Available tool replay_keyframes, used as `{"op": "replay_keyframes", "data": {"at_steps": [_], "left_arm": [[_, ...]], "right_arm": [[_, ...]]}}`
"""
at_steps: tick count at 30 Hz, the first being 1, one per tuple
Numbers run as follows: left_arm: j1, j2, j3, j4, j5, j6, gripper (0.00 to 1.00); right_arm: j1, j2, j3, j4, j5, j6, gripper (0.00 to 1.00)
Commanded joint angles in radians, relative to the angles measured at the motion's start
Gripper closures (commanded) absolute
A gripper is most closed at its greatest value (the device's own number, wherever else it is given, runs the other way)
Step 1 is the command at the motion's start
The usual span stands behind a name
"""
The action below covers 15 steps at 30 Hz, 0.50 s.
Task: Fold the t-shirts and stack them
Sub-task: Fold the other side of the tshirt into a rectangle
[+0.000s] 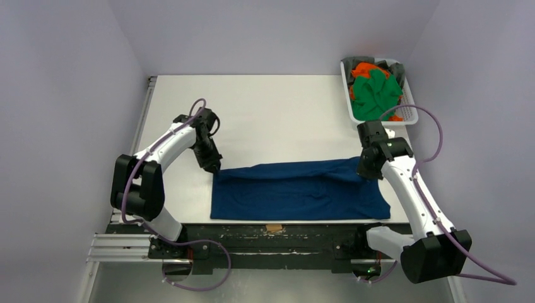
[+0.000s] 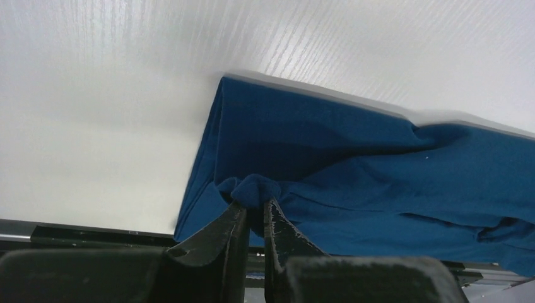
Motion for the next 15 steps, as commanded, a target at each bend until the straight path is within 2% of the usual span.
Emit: {"op": "replay_keyframes", "data": {"at_steps": [1,4,6,7,8,10,11,12,14,15], "left_arm": [[-0.011,-0.041,-0.034,-0.036,0.034,0.016,0.87],[-0.024,-0.082,-0.071,-0.139,0.029,0.019,0.69],[-0.025,-0.106,-0.064,-0.231,-0.005,0.006,0.60],[-0.024,-0.112,-0.034,-0.287,-0.066,-0.005,0.54],[-0.025,-0.124,0.010,-0.338,-0.145,-0.025,0.45],[-0.025,-0.152,0.094,-0.366,-0.230,-0.033,0.26],[-0.025,-0.173,0.118,-0.339,-0.230,-0.025,0.17],[-0.025,-0.191,0.126,-0.295,-0.201,-0.006,0.03],[-0.024,-0.198,0.136,-0.202,-0.137,0.019,0.00],[-0.024,-0.189,0.135,-0.141,-0.024,0.039,0.00]], "right_arm": [[0.003,-0.015,-0.073,-0.212,0.025,0.209,0.96],[0.003,-0.074,-0.133,-0.260,-0.003,0.285,0.64],[0.002,-0.132,-0.153,-0.252,0.005,0.305,0.49],[0.003,-0.154,-0.154,-0.232,0.020,0.314,0.41],[0.002,-0.176,-0.150,-0.205,0.016,0.315,0.34],[0.003,-0.212,-0.142,-0.078,0.009,0.267,0.25],[0.002,-0.229,-0.155,0.009,-0.025,0.225,0.23],[0.002,-0.240,-0.174,0.089,-0.090,0.193,0.19],[0.001,-0.232,-0.207,0.225,-0.181,0.131,0.16],[0.001,-0.212,-0.223,0.291,-0.236,0.101,0.15]]}}
